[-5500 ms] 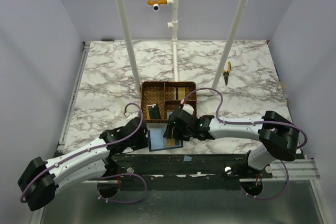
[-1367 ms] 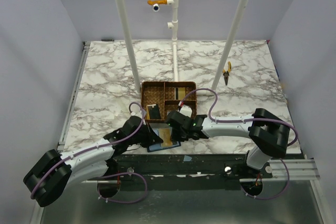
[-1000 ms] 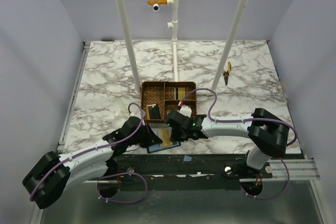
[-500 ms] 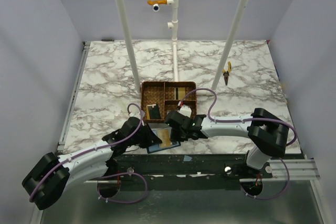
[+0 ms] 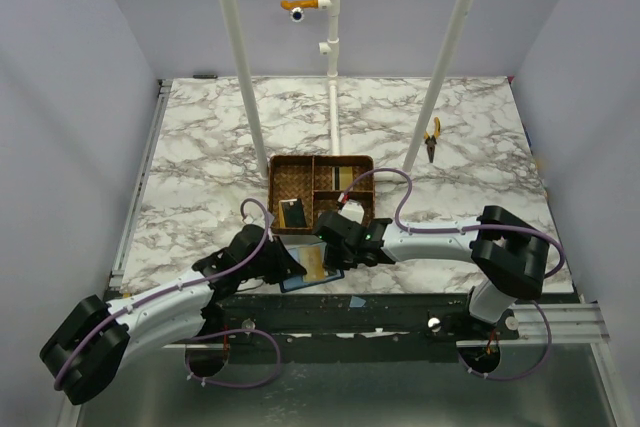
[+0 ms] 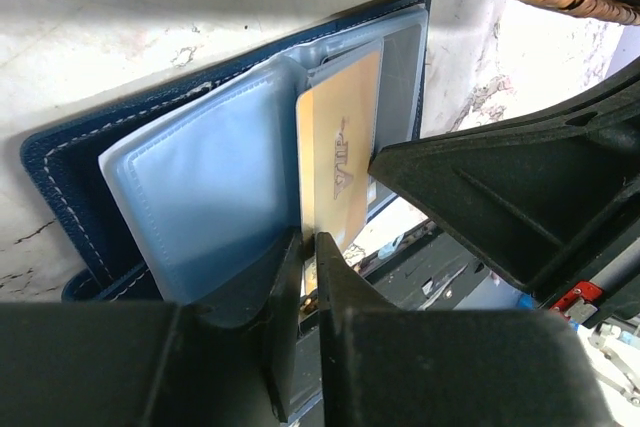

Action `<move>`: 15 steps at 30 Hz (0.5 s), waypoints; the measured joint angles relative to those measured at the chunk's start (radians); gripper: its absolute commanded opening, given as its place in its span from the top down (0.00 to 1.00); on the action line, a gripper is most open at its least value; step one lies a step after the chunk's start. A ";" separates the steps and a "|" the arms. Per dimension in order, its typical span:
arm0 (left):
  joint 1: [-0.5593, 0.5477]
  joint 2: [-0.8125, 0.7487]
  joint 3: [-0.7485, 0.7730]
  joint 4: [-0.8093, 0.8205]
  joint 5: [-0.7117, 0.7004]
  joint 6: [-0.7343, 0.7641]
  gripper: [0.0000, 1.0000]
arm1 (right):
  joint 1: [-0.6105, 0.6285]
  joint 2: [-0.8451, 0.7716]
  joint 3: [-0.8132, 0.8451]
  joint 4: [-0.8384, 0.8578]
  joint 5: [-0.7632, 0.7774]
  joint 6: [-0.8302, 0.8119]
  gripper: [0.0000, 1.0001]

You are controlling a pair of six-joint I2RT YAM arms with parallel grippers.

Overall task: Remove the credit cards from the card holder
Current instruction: Remove the credit card from the card holder.

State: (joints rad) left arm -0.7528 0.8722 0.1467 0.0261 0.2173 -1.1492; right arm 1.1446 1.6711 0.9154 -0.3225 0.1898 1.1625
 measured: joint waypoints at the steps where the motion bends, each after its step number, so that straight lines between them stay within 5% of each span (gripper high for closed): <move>1: 0.000 -0.001 -0.001 0.000 0.000 0.000 0.91 | 0.000 0.000 0.000 0.000 0.000 0.000 0.98; 10: 0.005 -0.013 -0.005 0.000 0.000 -0.002 0.98 | 0.000 0.003 0.002 0.000 0.000 0.000 0.99; 15: 0.006 -0.037 -0.012 0.002 0.000 -0.004 0.91 | 0.000 0.003 0.002 0.000 0.000 0.000 0.99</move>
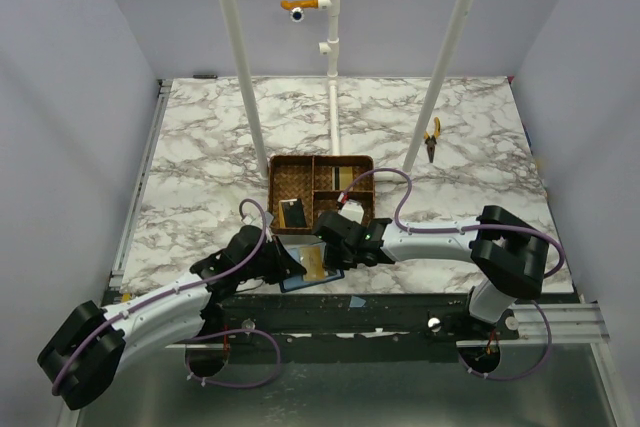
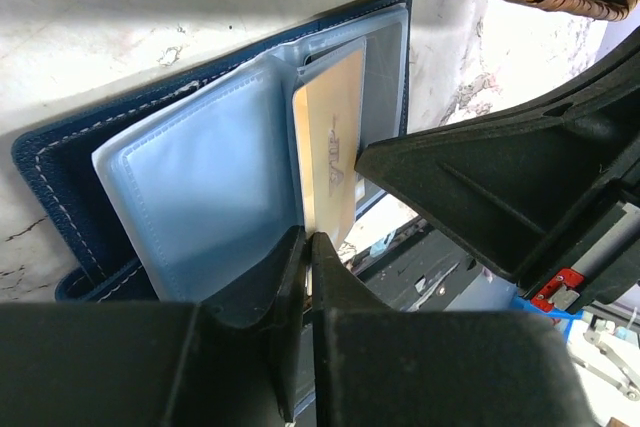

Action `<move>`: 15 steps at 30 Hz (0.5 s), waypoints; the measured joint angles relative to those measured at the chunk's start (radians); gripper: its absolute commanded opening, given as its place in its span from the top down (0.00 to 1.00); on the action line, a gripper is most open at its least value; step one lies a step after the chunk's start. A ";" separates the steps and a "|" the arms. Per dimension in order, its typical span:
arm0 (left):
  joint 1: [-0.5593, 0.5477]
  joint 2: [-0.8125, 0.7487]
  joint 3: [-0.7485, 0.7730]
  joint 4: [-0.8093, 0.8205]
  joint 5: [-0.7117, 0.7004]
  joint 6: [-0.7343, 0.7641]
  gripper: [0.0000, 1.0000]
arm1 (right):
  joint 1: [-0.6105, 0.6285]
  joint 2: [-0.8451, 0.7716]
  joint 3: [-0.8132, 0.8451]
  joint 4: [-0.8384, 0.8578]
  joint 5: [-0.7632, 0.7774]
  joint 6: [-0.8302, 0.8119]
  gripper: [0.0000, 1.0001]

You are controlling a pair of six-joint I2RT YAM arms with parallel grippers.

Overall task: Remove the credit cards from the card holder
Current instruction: Remove the credit card from the card holder.

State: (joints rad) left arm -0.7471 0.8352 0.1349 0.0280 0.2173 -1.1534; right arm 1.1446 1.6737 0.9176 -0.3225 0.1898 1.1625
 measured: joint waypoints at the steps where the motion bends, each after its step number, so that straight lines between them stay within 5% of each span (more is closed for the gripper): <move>1: 0.000 -0.005 -0.001 -0.001 0.000 0.001 0.90 | 0.000 0.000 0.000 0.000 0.000 0.000 0.99; 15: 0.002 -0.015 -0.004 -0.009 0.000 0.000 0.85 | 0.000 0.003 0.003 0.000 0.000 0.000 0.99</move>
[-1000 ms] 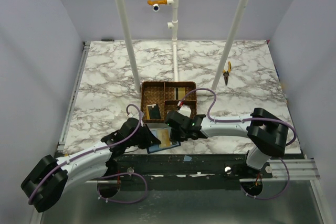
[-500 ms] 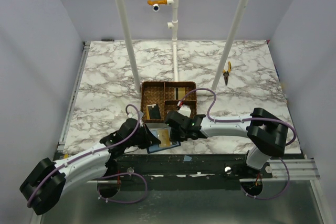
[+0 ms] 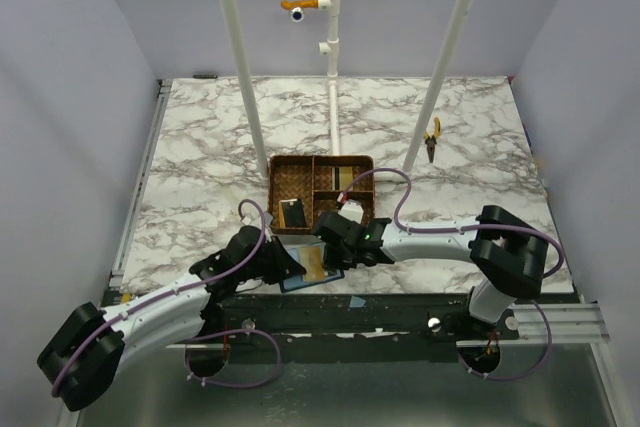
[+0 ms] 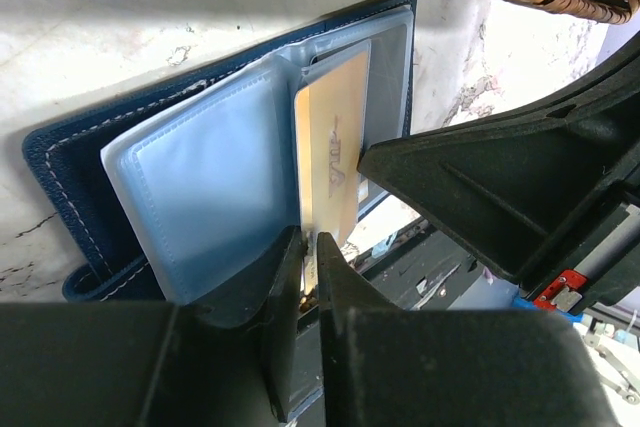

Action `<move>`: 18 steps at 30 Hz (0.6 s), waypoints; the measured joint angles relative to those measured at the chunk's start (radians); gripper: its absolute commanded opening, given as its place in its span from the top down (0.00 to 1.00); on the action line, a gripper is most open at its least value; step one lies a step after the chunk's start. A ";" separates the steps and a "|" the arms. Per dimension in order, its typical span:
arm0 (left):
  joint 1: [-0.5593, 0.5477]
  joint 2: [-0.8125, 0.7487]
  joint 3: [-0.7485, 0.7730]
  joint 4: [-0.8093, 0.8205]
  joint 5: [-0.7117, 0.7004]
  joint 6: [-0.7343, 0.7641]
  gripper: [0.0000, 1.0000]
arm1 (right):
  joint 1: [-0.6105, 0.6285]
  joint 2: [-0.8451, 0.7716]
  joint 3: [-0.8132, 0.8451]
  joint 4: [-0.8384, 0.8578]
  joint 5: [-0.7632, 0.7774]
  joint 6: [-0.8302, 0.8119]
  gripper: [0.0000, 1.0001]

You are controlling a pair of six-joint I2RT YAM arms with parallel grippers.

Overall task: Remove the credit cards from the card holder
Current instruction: Remove the credit card from the card holder.

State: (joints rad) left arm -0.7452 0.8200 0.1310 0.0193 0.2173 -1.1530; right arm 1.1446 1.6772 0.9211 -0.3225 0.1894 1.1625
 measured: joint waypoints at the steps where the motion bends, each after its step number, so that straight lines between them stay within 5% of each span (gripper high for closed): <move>1: 0.001 0.000 -0.001 0.000 0.000 0.000 0.84 | 0.000 0.000 0.000 0.000 0.000 0.000 0.99; 18: 0.011 -0.027 -0.008 -0.010 0.000 0.000 1.00 | 0.001 0.006 0.008 0.000 0.000 0.000 0.99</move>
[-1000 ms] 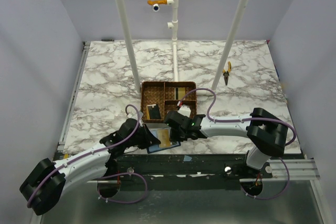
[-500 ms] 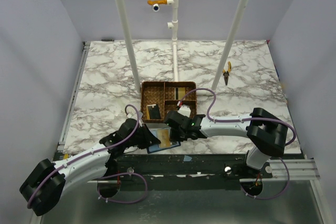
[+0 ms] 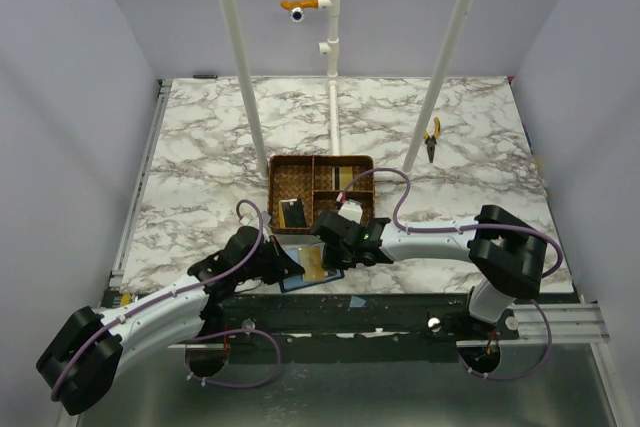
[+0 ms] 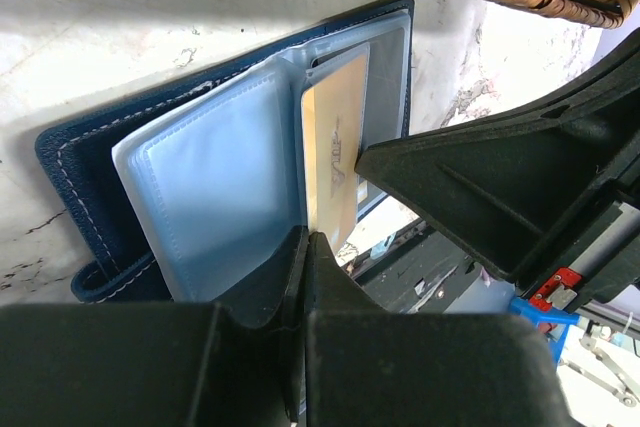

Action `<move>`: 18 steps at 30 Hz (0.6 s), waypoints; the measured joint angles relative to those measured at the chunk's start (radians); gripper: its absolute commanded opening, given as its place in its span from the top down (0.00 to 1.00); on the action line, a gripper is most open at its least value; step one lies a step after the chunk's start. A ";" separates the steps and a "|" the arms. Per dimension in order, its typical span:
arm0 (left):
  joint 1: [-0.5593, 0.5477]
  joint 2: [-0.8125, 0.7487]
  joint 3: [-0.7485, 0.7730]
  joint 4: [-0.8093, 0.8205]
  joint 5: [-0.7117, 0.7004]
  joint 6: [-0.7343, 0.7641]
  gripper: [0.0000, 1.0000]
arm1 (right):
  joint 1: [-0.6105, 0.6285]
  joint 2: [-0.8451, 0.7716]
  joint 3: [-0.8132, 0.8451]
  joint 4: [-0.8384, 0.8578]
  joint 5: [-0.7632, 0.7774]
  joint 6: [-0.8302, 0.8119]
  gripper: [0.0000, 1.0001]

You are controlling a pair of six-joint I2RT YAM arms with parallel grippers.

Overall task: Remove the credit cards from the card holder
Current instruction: Remove the credit card from the card holder.

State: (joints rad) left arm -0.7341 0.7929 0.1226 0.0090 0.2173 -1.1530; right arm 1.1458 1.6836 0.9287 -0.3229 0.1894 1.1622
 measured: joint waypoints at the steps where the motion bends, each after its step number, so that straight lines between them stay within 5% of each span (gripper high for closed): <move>1: 0.000 0.000 0.000 0.000 0.000 0.000 1.00 | 0.000 0.000 0.000 0.000 0.000 0.000 0.99; 18: 0.035 -0.136 0.000 -0.173 -0.021 0.011 1.00 | 0.000 0.000 0.000 -0.001 0.000 0.000 0.99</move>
State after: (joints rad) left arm -0.6991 0.6571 0.1226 -0.1638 0.1967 -1.1416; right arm 1.1458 1.6836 0.9287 -0.3237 0.1898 1.1625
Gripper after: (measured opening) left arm 0.009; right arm 0.007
